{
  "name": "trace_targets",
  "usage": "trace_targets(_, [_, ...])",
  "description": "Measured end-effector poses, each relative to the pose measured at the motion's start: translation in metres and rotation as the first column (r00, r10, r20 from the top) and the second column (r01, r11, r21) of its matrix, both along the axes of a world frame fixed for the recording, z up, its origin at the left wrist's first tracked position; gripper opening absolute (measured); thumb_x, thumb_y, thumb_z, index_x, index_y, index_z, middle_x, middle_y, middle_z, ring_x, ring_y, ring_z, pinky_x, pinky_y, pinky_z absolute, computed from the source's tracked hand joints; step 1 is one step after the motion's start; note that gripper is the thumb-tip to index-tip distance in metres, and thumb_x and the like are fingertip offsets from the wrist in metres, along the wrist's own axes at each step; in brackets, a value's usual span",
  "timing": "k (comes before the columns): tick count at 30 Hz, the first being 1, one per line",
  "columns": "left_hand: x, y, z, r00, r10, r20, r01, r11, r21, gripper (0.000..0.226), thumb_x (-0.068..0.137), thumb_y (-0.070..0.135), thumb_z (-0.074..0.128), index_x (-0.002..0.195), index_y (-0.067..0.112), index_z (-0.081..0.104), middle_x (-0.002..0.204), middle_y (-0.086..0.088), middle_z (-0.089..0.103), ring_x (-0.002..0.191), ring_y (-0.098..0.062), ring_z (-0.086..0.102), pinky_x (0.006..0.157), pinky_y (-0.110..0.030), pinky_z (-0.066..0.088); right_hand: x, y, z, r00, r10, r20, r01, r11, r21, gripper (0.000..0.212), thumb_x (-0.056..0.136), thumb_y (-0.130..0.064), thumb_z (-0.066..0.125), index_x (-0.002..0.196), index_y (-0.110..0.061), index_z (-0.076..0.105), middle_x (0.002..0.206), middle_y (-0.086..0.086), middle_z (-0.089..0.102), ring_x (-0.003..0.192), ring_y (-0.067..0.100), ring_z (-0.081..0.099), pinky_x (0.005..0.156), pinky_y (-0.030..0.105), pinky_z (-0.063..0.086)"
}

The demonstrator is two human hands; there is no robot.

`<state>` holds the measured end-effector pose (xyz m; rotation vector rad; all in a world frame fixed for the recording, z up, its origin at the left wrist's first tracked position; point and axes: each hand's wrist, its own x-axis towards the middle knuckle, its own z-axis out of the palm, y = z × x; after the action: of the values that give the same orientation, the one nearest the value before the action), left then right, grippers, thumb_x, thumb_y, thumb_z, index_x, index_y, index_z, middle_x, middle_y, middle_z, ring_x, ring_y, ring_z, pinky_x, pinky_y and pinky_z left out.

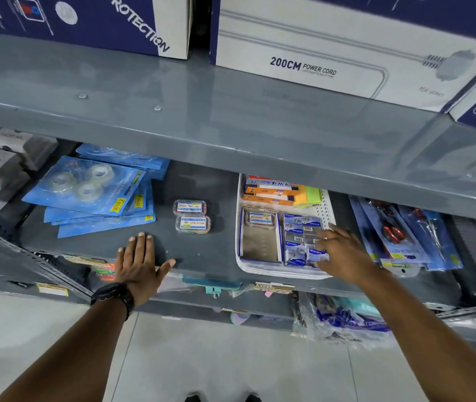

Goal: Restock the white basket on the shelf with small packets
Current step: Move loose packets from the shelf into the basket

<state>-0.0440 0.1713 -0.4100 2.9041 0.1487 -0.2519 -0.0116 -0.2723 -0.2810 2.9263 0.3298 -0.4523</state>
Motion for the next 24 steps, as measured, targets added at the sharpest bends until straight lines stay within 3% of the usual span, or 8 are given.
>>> trace_targets(11, [0.0, 0.0, -0.002, 1.0, -0.001, 0.027, 0.001, 1.0, -0.003, 0.107, 0.075, 0.081, -0.007, 0.152, 0.01, 0.016, 0.16, -0.012, 0.016, 0.147, -0.034, 0.012, 0.118, -0.05, 0.006, 0.006, 0.003, -0.005, 0.998, -0.032, -0.061, 0.029, 0.998, -0.062, 0.048, 0.082, -0.034, 0.066, 0.129, -0.029, 0.057, 0.152, -0.007, 0.033, 0.146, 0.023, 0.011, 0.119, 0.048, 0.003])
trace_targets(13, [0.0, 0.0, -0.002, 1.0, -0.004, 0.026, 0.004, 1.0, 0.002, 0.105, 0.076, 0.08, -0.004, 0.152, 0.01, 0.015, 0.161, -0.011, 0.015, 0.147, -0.033, 0.011, 0.118, -0.05, 0.006, 0.007, 0.005, 0.0, 0.999, -0.039, -0.032, 0.038, 0.999, -0.034, 0.049, 0.081, -0.035, 0.068, 0.129, -0.031, 0.057, 0.151, -0.006, 0.036, 0.146, 0.023, 0.013, 0.119, 0.047, 0.007])
trace_targets(16, [0.0, 0.0, -0.002, 1.0, 0.0, 0.012, 0.0, 1.0, 0.01, 0.102, 0.076, 0.078, -0.002, 0.153, 0.011, 0.011, 0.162, -0.01, 0.01, 0.148, -0.031, 0.007, 0.119, -0.049, 0.003, 0.011, 0.016, 0.007, 0.998, 0.0, 0.056, -0.005, 0.996, 0.084, 0.043, 0.081, -0.039, 0.07, 0.123, -0.028, 0.062, 0.143, -0.003, 0.048, 0.141, 0.023, 0.026, 0.117, 0.044, 0.019])
trace_targets(20, [0.0, 0.001, -0.003, 1.0, 0.004, -0.006, -0.004, 1.0, 0.011, 0.102, 0.075, 0.078, -0.004, 0.153, 0.012, 0.006, 0.162, -0.008, 0.005, 0.149, -0.029, 0.002, 0.12, -0.048, 0.001, 0.025, 0.056, 0.007, 0.984, -0.005, 0.177, -0.059, 0.933, 0.354, 0.036, 0.08, -0.036, 0.071, 0.113, -0.023, 0.068, 0.129, -0.003, 0.06, 0.129, 0.023, 0.044, 0.111, 0.038, 0.031])
trace_targets(24, [0.001, 0.0, -0.001, 1.0, 0.001, -0.017, -0.001, 1.0, 0.023, 0.103, 0.074, 0.078, -0.006, 0.153, 0.013, 0.004, 0.163, -0.007, 0.002, 0.149, -0.029, 0.001, 0.12, -0.047, 0.0, 0.041, 0.122, 0.006, 0.959, 0.067, 0.277, -0.194, 0.864, 0.464, 0.033, 0.081, -0.029, 0.07, 0.112, -0.017, 0.069, 0.123, 0.001, 0.064, 0.119, 0.024, 0.051, 0.107, 0.039, 0.037])
